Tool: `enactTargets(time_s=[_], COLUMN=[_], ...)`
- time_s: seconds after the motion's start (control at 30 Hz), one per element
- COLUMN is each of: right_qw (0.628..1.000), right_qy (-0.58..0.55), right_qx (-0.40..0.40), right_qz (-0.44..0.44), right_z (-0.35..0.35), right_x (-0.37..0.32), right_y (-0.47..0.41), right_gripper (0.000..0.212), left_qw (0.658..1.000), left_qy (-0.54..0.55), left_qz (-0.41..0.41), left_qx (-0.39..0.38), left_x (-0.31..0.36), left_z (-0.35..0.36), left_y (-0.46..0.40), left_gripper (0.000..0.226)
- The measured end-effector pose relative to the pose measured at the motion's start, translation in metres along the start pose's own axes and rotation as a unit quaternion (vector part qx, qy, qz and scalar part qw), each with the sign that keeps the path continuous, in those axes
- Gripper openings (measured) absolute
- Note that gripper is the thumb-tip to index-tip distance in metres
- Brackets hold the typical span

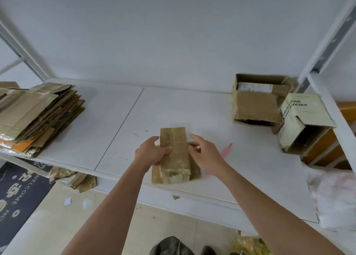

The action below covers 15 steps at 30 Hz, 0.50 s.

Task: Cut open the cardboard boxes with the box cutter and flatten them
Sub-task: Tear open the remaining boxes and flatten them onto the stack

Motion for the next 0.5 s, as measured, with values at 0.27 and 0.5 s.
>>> enactTargets(time_s=[0.27, 0.5], right_qw=[0.999, 0.984], right_qy=[0.035, 0.180], right_qx=[-0.025, -0.004], right_qz=[-0.025, -0.001], right_z=[0.010, 0.020], right_x=[-0.007, -0.023], right_y=[-0.017, -0.024], right_gripper=[0.057, 0.067], left_qw=[0.996, 0.996], left_qy=[0.076, 0.071], left_qz=[-0.020, -0.033], left_qx=[0.043, 0.037], left_x=[-0.012, -0.015], left_z=[0.013, 0.011], left_y=[-0.004, -0.009], left_gripper=[0.031, 0.033])
Point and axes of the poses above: each hand's wrist, its own y-axis away from the middle knuckle, its own z-axis out of the palm, x = y × z, the point moved 5 cm from there along -y, towards the middle knuckle, and after that the axes turned 6 degrees about -x, right-handed, at the moved point
